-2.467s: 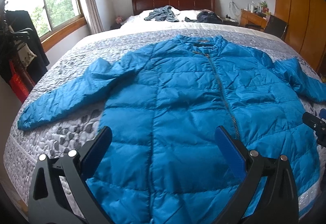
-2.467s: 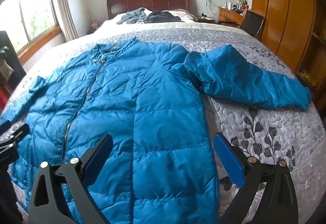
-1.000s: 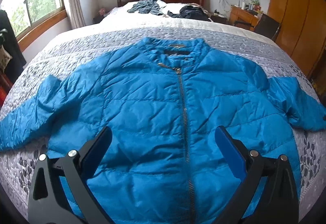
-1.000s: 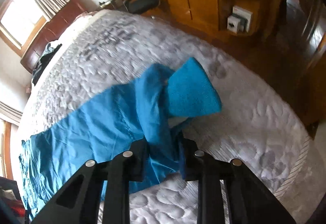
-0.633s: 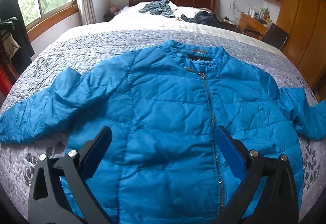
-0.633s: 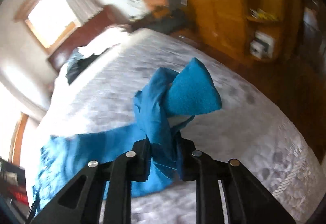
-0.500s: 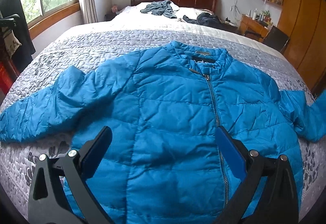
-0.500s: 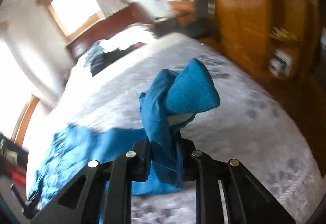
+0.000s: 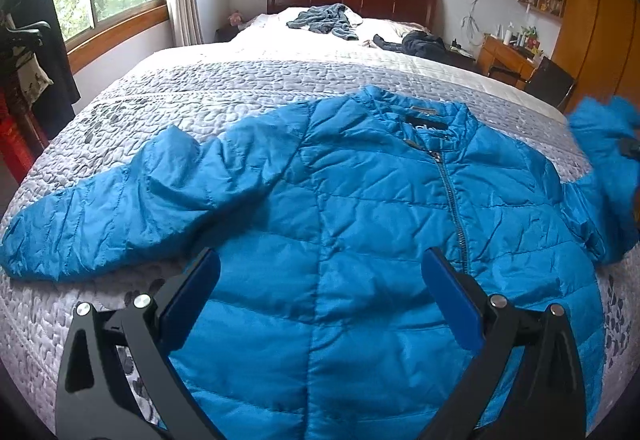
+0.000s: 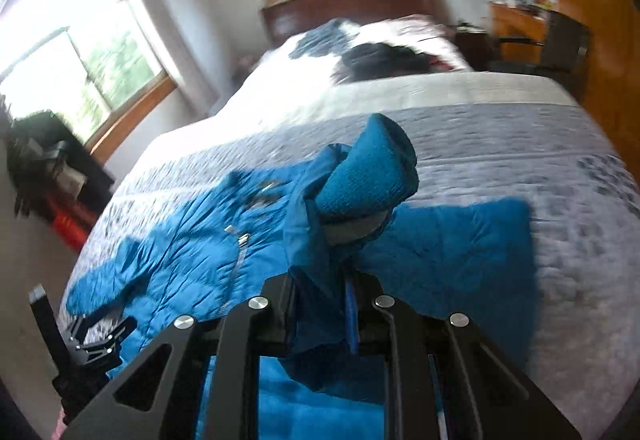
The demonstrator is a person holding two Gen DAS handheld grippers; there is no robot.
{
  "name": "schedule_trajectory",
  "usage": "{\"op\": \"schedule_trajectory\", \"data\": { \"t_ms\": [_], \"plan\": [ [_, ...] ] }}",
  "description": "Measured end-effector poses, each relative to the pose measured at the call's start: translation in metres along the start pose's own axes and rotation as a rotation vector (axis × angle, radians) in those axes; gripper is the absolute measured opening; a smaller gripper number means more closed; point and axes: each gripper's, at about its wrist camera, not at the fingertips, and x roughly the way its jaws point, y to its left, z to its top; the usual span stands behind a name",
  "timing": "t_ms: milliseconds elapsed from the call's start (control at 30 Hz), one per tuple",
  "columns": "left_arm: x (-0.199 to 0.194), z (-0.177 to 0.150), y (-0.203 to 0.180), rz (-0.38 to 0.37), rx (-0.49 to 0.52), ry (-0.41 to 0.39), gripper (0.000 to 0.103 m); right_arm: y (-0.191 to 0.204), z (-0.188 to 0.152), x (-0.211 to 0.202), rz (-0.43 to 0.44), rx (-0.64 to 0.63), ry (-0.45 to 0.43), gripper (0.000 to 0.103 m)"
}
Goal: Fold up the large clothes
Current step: 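Fold the held sleeve across the jacket body and release it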
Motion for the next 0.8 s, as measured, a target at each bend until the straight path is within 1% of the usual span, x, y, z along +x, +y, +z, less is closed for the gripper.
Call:
{"op": "schedule_trajectory", "data": {
  "t_ms": [100, 133, 233, 367, 433, 467, 500, 533, 600, 633, 700, 733, 800],
  "plan": [
    [0.001, 0.0, 0.007, -0.002, -0.011, 0.005, 0.1, 0.038, -0.009, 0.041, 0.028, -0.06, 0.072, 0.018],
    [0.002, 0.001, 0.009, -0.002, -0.014, 0.008, 0.1, 0.04, -0.007, 0.049, 0.03, -0.067, 0.086, 0.018],
    [0.003, 0.001, 0.012, 0.002, -0.017, 0.01, 0.1, 0.066, -0.021, 0.086, 0.043, -0.113, 0.159, 0.018],
    [0.005, 0.003, 0.016, 0.0, -0.016, 0.016, 0.1, 0.089, -0.039, 0.113, 0.064, -0.167, 0.223, 0.02],
    [0.006, 0.003, 0.017, -0.002, -0.014, 0.02, 0.1, 0.097, -0.043, 0.116, 0.092, -0.197, 0.233, 0.024],
    [0.007, 0.003, 0.017, -0.002, -0.013, 0.022, 0.1, 0.102, -0.046, 0.114, 0.153, -0.214, 0.246, 0.028],
    [0.007, 0.003, 0.018, -0.004, -0.013, 0.024, 0.1, 0.103, -0.045, 0.11, 0.197, -0.22, 0.254, 0.038],
    [0.009, 0.004, 0.018, -0.008, -0.013, 0.03, 0.1, 0.105, -0.046, 0.105, 0.284, -0.222, 0.262, 0.04],
    [0.011, 0.006, 0.017, -0.022, -0.017, 0.044, 0.1, 0.105, -0.046, 0.095, 0.342, -0.227, 0.248, 0.041],
    [0.013, 0.007, 0.016, -0.033, -0.022, 0.054, 0.1, 0.103, -0.045, 0.087, 0.396, -0.238, 0.237, 0.042],
    [0.017, 0.008, 0.015, -0.049, -0.027, 0.067, 0.1, 0.094, -0.044, 0.075, 0.44, -0.221, 0.226, 0.042],
    [0.018, 0.008, 0.014, -0.057, -0.028, 0.073, 0.1, 0.089, -0.043, 0.071, 0.439, -0.212, 0.219, 0.042],
    [0.024, 0.009, 0.009, -0.076, -0.024, 0.095, 0.1, 0.071, -0.039, 0.055, 0.376, -0.201, 0.162, 0.042]
  ]
}}
